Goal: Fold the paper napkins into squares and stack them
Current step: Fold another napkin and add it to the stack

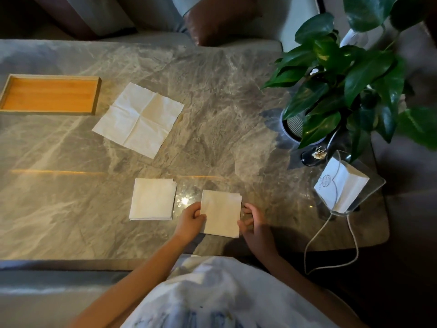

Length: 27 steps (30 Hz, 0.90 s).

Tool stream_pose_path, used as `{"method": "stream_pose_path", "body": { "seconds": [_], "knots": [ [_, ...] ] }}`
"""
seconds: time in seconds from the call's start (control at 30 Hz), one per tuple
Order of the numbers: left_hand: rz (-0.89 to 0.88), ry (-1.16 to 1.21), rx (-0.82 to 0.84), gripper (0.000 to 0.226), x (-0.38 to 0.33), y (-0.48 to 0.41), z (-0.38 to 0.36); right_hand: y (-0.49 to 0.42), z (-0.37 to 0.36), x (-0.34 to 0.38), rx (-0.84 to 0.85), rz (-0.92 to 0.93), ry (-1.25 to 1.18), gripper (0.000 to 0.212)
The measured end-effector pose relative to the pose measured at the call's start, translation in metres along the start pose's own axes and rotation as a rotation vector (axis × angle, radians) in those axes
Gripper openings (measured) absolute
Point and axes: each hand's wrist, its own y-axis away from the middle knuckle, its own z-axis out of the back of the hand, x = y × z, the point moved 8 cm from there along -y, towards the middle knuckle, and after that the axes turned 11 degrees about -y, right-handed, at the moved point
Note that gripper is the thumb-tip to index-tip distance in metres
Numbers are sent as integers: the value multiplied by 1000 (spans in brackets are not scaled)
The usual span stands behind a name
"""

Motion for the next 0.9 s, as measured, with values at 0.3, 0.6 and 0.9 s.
{"method": "stream_pose_path", "body": {
  "seconds": [0.3, 0.6, 0.9],
  "knots": [
    [45, 217, -54, 25, 14, 8, 53, -10, -50, 28, 74, -289, -313, 24],
    [46, -51, -185, 22, 51, 4, 123, -23, -109, 71, 84, -266, -292, 9],
    [85, -129, -253, 24, 77, 0, 163, -29, -159, 87, 60, -245, -240, 17]
  ]
}}
